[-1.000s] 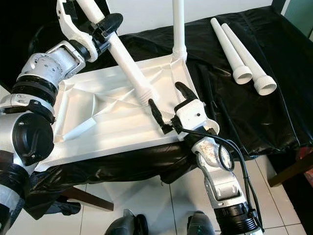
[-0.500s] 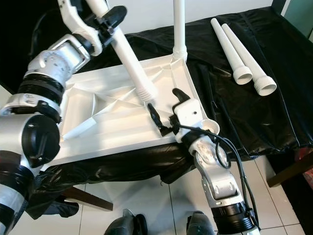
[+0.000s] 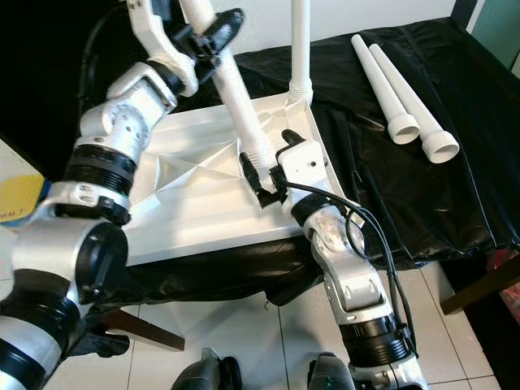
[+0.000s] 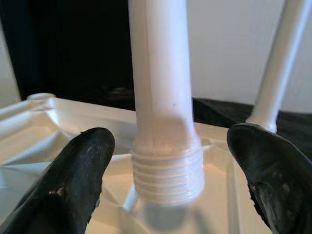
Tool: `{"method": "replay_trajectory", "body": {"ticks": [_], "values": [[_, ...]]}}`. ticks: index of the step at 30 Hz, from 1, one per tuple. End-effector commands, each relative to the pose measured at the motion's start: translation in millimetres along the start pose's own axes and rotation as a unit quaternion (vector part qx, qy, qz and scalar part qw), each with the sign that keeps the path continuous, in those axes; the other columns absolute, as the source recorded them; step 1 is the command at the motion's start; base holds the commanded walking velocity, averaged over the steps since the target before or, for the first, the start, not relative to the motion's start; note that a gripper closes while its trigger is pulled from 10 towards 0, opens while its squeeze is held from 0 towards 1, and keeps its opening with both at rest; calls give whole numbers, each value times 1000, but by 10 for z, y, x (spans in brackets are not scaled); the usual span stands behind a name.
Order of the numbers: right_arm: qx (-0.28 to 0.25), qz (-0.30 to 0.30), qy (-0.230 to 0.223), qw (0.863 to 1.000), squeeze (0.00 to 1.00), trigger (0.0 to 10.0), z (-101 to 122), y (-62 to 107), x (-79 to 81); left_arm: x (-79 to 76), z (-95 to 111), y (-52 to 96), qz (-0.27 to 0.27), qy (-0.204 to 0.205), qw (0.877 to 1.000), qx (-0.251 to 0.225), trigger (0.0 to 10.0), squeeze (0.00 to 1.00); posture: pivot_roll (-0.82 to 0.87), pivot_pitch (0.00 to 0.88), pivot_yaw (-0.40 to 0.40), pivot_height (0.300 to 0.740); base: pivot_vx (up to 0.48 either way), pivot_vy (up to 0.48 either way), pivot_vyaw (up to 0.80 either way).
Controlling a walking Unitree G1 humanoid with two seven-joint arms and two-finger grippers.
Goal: Building children table
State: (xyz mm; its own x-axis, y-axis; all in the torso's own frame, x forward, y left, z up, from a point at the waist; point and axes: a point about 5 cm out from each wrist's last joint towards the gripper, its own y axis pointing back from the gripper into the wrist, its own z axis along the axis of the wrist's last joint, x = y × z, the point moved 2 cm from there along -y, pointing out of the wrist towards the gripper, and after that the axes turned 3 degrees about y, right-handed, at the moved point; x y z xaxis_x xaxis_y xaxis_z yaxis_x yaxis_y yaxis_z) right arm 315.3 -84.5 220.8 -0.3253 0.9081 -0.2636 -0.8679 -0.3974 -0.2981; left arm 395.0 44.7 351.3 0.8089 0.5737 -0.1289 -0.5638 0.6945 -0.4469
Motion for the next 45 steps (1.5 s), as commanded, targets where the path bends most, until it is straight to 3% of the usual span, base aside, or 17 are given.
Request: {"method": "replay_trajectory", "body": {"ticks": [1, 13, 25, 30, 31, 32, 33, 35, 45], "values": [[11, -2, -4, 1000, 0, 10000, -20, -34, 35, -72, 36, -14, -8, -26, 1000, -7, 10000, 0, -170, 80, 101, 740, 0, 0, 0], [43, -36, 0, 998, 0, 10000, -7, -265, -23, -607, -212, -45, -57, -67, 996, -5, 10000, 0, -155, 80, 90, 740, 0, 0, 0], [60, -25, 23, 998, 0, 10000, -17, -359, -2, -866, -312, -29, -79, -77, 994, 2, 10000, 0, -147, 75, 86, 740, 0, 0, 0], [63, -23, 25, 997, 0, 10000, -20, -369, 4, -905, -322, -20, -81, -80, 994, 3, 10000, 0, -148, 75, 88, 740, 0, 0, 0], [63, -22, 25, 997, 0, 8784, -22, -372, 10, -914, -325, -18, -82, -81, 993, 3, 10000, 0, -148, 74, 89, 740, 0, 0, 0], [64, -20, 23, 997, 0, 2471, -24, -374, 15, -922, -327, -18, -83, -82, 993, 4, 10000, 0, -148, 74, 89, 740, 0, 0, 0], [64, -20, 23, 997, 0, 2471, -24, -374, 15, -922, -327, -18, -83, -82, 993, 4, 10000, 0, -148, 74, 89, 740, 0, 0, 0], [66, -17, 20, 997, 0, 0, -28, -373, 25, -941, -334, -18, -85, -84, 993, 5, 10000, 0, -148, 71, 90, 740, 0, 0, 0], [73, -18, 12, 997, 0, 0, -49, -371, 32, -981, -345, -16, -88, -85, 992, 8, 10000, 0, -149, 66, 91, 740, 0, 0, 0]]}}
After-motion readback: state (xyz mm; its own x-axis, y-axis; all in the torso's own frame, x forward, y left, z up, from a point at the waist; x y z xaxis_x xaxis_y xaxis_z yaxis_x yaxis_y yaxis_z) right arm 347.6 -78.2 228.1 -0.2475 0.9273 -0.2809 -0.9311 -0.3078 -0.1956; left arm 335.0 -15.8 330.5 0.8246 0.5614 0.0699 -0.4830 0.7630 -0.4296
